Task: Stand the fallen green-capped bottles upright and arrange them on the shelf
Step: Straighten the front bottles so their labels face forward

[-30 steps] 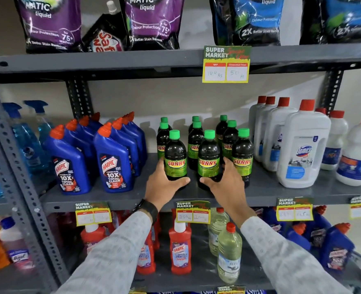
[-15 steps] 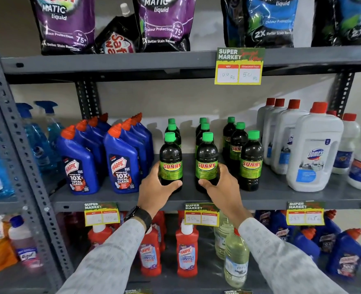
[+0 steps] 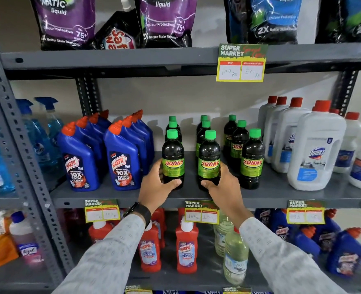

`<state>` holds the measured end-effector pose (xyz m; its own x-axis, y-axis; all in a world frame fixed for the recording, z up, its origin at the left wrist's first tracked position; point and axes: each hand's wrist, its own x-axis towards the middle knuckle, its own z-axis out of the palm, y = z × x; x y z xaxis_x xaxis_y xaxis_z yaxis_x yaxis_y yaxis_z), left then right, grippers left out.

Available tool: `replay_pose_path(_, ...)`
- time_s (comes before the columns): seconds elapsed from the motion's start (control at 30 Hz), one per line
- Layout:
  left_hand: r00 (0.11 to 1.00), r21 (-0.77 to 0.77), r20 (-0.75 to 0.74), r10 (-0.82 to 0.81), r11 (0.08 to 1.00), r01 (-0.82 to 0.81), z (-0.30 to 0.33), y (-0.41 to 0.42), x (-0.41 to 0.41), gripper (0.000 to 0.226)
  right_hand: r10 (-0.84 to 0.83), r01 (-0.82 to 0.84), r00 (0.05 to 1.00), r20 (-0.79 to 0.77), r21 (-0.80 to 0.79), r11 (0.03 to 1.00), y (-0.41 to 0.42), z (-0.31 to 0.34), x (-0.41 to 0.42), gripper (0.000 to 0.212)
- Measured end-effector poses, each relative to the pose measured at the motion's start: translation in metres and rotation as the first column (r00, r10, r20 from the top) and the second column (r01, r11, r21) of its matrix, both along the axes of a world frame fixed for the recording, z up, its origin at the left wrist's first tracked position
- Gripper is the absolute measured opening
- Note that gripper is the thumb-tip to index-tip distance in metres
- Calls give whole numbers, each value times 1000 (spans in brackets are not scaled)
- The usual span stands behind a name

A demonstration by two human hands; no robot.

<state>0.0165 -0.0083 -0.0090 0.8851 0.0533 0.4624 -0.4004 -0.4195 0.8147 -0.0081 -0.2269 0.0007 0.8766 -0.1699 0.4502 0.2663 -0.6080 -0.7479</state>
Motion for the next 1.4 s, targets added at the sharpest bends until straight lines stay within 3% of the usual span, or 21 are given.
replay_pose_path(1.0,999,8,-23,24,1000,-24,0,-1,-11,87,79,-79,997,1,-10,997,-2,-1,4,77)
replay_pose_path(1.2,1000,19,-6,30,999,-30,2,-4,-19,91,94,-94,996,1,-3,996,-5,-3,4,86)
replay_pose_path(1.3,976,-57,85,200,979,-196,-3,-10,-31,84,68,-68,998,8,-49,996,-15,-7,-2,95)
replay_pose_path(1.4,851,-154,363,380,925,-348,-11,-32,-52,51,18,-11,993,118,-64,998,-36,-12,-11,82)
